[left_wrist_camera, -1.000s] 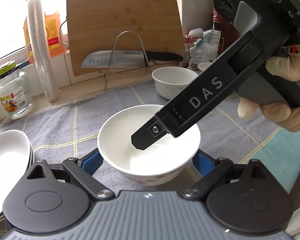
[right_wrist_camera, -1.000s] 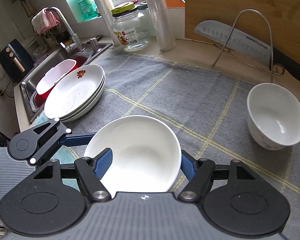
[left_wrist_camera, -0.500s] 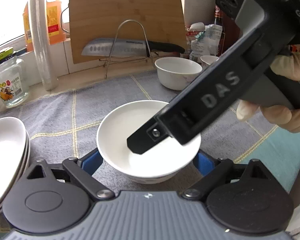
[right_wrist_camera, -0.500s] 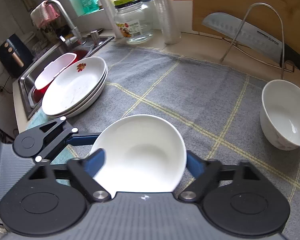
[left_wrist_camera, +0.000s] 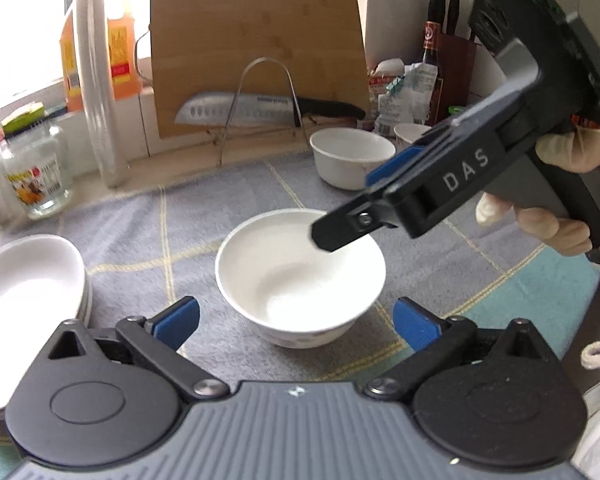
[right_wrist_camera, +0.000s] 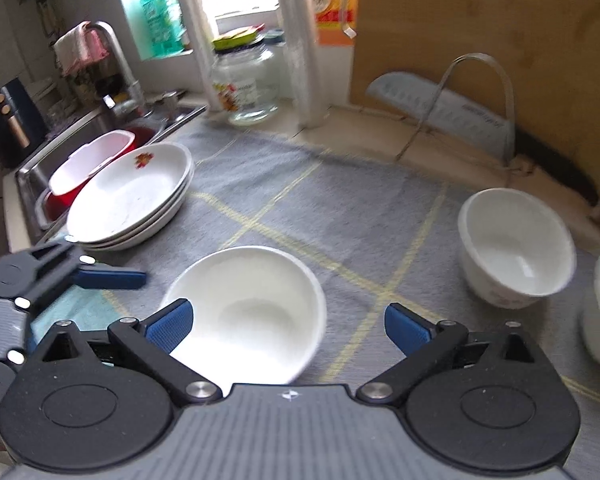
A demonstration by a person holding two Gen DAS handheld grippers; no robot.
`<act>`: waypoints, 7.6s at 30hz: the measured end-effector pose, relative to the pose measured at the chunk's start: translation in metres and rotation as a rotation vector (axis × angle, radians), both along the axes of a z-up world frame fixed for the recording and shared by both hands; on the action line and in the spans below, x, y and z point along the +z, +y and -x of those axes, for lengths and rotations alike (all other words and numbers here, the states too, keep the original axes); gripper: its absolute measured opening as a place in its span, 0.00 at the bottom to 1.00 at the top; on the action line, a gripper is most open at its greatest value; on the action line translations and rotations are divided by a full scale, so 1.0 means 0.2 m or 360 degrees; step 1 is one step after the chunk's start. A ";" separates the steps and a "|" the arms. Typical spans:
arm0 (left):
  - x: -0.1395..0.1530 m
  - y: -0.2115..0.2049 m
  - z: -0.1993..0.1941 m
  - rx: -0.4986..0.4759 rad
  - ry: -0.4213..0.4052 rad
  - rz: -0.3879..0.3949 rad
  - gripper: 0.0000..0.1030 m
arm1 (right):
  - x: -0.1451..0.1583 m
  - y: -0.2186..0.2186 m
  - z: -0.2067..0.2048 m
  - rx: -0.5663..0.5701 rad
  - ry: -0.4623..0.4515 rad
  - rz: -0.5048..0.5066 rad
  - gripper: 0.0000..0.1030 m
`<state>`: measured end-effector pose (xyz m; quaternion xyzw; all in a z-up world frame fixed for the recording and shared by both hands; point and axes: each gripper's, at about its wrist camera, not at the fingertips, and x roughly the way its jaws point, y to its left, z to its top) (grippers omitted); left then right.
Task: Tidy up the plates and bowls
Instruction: 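Lower the bowl onto the mat beside the plates and open the right gripper, then move the left gripper toward a white bowl by the cutting board, then close the left gripper on the rim of the white bowl, then lift the bowl with the left gripper and carry it over the placed bowl, then lower the bowl into the placed bowl and open the left gripper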
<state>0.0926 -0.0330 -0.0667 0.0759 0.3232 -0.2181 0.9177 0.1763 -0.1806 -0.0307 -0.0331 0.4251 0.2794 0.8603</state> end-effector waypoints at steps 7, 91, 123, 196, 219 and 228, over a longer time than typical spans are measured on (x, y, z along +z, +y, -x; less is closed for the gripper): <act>0.09 -0.03 -0.04 0.0028 0.0005 0.0072 0.99 | 0.02 -0.16 0.04 -0.0164 -0.0084 0.0034 1.00; -0.06 -0.80 -1.25 -0.0126 0.0477 0.0106 0.80 | -0.30 -0.48 -0.36 -0.0242 -0.0401 0.0243 0.92; -0.01 -0.75 -1.18 -0.0109 0.0465 0.0140 0.78 | -0.23 -0.47 -0.31 -0.0177 -0.0411 0.0170 0.91; 0.10 -0.02 -0.44 0.0276 0.0417 0.0292 0.79 | -0.06 0.12 0.19 0.0235 -0.0290 0.0080 0.90; 0.04 -0.02 -0.45 0.0271 0.0435 0.0291 0.79 | -0.10 0.13 0.17 0.0261 -0.0237 0.0095 0.90; 0.03 -0.01 -0.44 0.0260 0.0413 0.0273 0.79 | -0.10 0.13 0.17 0.0264 -0.0237 0.0099 0.91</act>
